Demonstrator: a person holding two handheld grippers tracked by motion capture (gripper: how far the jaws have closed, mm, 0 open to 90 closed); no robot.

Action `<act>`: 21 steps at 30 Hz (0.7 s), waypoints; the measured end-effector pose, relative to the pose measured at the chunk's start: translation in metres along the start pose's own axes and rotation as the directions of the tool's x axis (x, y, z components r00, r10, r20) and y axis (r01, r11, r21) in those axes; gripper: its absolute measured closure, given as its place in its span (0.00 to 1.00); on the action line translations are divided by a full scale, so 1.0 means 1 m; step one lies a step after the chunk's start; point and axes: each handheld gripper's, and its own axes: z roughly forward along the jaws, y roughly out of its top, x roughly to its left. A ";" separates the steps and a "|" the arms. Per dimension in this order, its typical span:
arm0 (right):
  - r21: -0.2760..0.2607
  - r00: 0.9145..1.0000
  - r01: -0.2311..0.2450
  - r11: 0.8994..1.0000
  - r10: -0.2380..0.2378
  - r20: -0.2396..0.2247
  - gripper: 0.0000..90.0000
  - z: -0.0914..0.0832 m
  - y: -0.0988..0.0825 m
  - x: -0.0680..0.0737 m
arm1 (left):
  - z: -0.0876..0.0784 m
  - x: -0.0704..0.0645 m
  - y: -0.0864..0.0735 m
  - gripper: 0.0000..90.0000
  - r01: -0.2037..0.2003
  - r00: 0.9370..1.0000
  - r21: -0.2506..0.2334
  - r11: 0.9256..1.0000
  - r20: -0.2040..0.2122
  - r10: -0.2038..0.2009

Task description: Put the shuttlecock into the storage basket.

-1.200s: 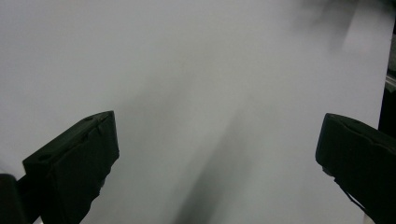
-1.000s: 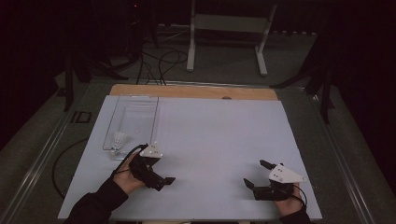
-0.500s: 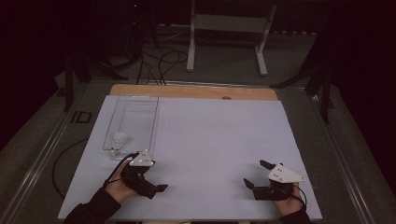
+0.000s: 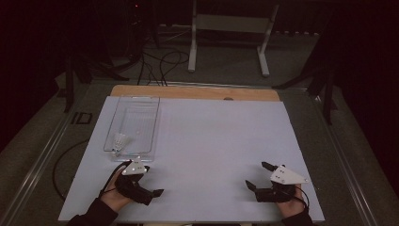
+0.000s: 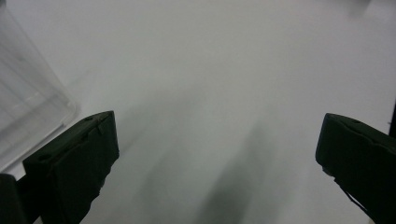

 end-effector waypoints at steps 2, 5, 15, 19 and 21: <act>0.000 1.000 -0.001 1.000 0.001 0.002 0.11 -0.001 0.000 0.000 | 0.000 0.000 -0.002 0.00 0.005 1.000 -0.001 1.000 -0.003 -0.005; -0.002 1.000 0.002 1.000 -0.002 0.005 0.11 -0.001 0.000 0.000 | -0.001 0.001 -0.006 0.00 0.019 1.000 -0.015 1.000 -0.018 -0.019; -0.001 1.000 0.003 1.000 -0.003 0.005 0.11 -0.002 0.000 0.000 | -0.001 0.009 -0.015 0.00 0.009 0.997 -0.043 0.999 -0.082 -0.012; 0.005 1.000 0.003 1.000 -0.003 0.003 0.11 0.000 -0.001 0.000 | -0.002 0.012 -0.017 0.00 0.022 0.991 -0.072 0.997 -0.128 -0.031; 0.007 1.000 0.006 1.000 -0.006 0.000 0.11 0.001 -0.001 0.000 | -0.003 0.012 -0.017 0.00 0.026 0.988 -0.098 0.995 -0.149 -0.041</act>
